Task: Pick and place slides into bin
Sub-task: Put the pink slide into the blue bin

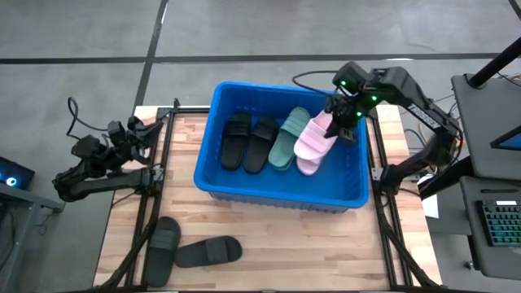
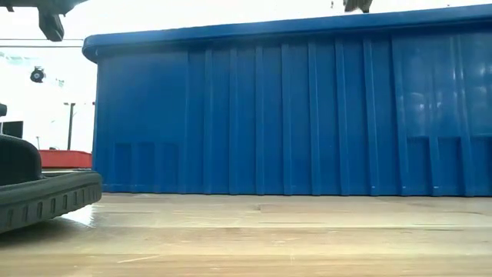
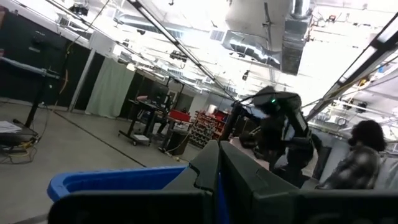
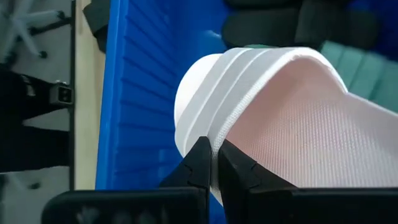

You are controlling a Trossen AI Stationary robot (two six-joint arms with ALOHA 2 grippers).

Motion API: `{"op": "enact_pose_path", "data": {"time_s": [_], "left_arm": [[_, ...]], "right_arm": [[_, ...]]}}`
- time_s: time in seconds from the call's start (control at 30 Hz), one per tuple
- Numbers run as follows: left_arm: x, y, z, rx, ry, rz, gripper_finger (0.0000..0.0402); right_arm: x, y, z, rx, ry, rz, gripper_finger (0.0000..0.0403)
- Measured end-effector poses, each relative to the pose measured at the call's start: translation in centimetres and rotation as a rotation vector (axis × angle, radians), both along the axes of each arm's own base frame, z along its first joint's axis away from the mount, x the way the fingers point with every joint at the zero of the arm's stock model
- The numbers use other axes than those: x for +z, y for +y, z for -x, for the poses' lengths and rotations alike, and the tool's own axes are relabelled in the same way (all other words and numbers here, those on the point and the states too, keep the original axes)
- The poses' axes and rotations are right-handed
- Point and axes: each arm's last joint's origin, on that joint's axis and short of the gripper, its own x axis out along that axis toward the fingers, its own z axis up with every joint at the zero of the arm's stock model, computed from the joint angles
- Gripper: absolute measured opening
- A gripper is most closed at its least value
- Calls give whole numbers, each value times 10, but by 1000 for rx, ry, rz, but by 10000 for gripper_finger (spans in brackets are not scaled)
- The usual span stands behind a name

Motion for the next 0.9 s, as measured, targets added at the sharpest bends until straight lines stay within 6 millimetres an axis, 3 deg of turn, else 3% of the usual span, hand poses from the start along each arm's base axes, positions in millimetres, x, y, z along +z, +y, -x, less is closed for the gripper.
{"op": "enact_pose_path", "data": {"time_s": [0.13, 0.5, 0.9], "left_arm": [[0, 1, 0, 25, 3, 8, 0], [-1, 1, 0, 50, 11, 10, 0], [-1, 1, 0, 50, 12, 10, 0]], "right_arm": [[-25, -12, 0, 31, -34, -79, 9], [-103, -42, 11, 85, 71, -126, 8], [-159, -61, 24, 57, 47, -141, 8]]}}
